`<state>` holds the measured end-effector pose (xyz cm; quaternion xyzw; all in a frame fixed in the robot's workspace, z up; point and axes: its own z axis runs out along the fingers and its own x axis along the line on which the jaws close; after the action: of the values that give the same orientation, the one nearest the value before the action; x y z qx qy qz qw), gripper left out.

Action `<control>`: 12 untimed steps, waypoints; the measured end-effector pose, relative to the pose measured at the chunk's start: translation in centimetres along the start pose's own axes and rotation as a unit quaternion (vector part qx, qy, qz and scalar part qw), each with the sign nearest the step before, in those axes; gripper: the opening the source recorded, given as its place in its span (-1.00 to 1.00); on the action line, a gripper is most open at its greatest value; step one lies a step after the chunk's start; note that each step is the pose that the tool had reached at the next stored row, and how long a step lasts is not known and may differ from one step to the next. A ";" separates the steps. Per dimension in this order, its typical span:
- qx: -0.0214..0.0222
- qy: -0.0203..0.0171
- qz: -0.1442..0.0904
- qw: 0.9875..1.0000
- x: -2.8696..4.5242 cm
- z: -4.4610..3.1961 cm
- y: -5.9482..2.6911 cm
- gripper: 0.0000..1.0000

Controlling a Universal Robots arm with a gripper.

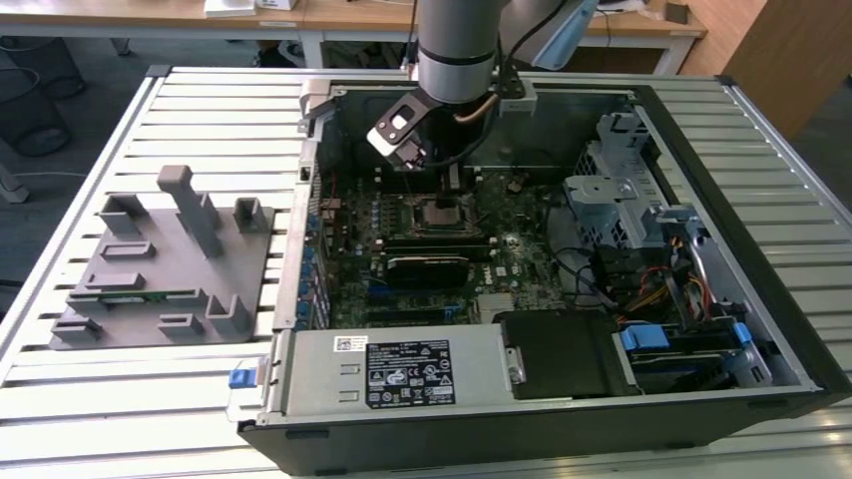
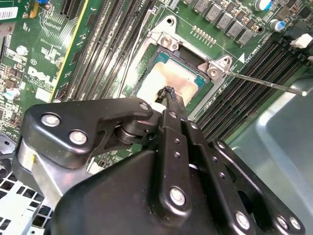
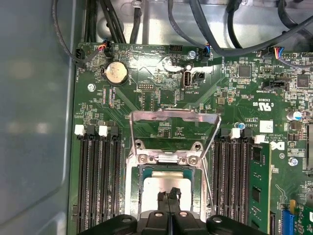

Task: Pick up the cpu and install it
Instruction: 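Place the cpu into insertion slot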

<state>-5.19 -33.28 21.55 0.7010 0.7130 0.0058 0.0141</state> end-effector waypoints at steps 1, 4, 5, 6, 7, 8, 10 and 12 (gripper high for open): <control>0.000 0.000 0.000 1.000 0.00 -0.04 0.00 -0.79; 0.000 0.000 0.000 1.000 0.00 -0.14 0.00 -0.79; 0.001 0.000 0.000 1.000 -0.01 -0.19 0.00 -0.79; 0.001 0.000 0.000 1.000 0.00 -0.26 0.01 -0.79; 0.001 0.000 0.000 1.000 0.00 -0.30 0.01 -0.79; 0.001 0.000 0.000 1.000 -0.01 -0.34 0.01 -0.79; 0.001 0.000 0.000 1.000 -0.01 -0.45 0.01 -0.79; 0.001 0.000 0.000 1.000 -0.01 -0.52 0.02 -0.79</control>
<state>-5.19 -33.28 22.07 0.7010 0.7131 0.0048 0.0131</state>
